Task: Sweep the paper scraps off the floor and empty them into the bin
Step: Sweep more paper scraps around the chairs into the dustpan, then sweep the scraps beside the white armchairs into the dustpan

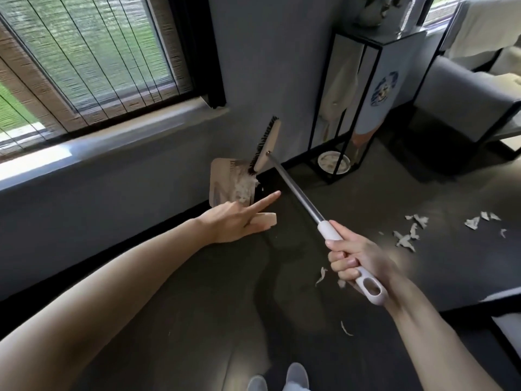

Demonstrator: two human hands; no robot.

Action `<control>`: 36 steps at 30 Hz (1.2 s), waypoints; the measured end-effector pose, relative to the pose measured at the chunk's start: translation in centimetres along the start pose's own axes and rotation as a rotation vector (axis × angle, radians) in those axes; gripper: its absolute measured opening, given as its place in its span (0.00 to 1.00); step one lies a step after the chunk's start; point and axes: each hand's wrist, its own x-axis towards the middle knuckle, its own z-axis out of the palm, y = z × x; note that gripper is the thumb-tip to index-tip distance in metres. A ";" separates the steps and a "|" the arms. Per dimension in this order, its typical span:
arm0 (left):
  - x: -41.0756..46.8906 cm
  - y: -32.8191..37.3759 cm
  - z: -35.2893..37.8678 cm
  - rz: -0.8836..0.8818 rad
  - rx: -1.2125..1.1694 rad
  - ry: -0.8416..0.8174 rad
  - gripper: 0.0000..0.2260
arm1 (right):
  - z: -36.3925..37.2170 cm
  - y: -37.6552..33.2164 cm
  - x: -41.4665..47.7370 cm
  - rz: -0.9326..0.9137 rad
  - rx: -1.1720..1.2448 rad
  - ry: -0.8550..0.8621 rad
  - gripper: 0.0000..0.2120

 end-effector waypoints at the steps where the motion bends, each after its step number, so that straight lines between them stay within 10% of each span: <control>1: 0.2 0.3 0.5 -0.054 -0.031 -0.003 0.33 | -0.1 0.0 -0.2 -0.010 0.000 0.004 0.30; 7: 0.3 1.8 3.4 -0.245 -0.300 -0.131 0.42 | -0.2 0.3 -0.8 -0.058 -0.044 0.019 0.31; 19: 0.9 3.4 6.3 0.074 0.531 -0.028 0.38 | -0.9 2.9 -1.0 0.001 0.003 -0.024 0.30; 36: 0.2 3.2 9.7 0.123 0.575 -0.075 0.37 | -2.5 5.6 0.9 0.036 0.017 -0.021 0.32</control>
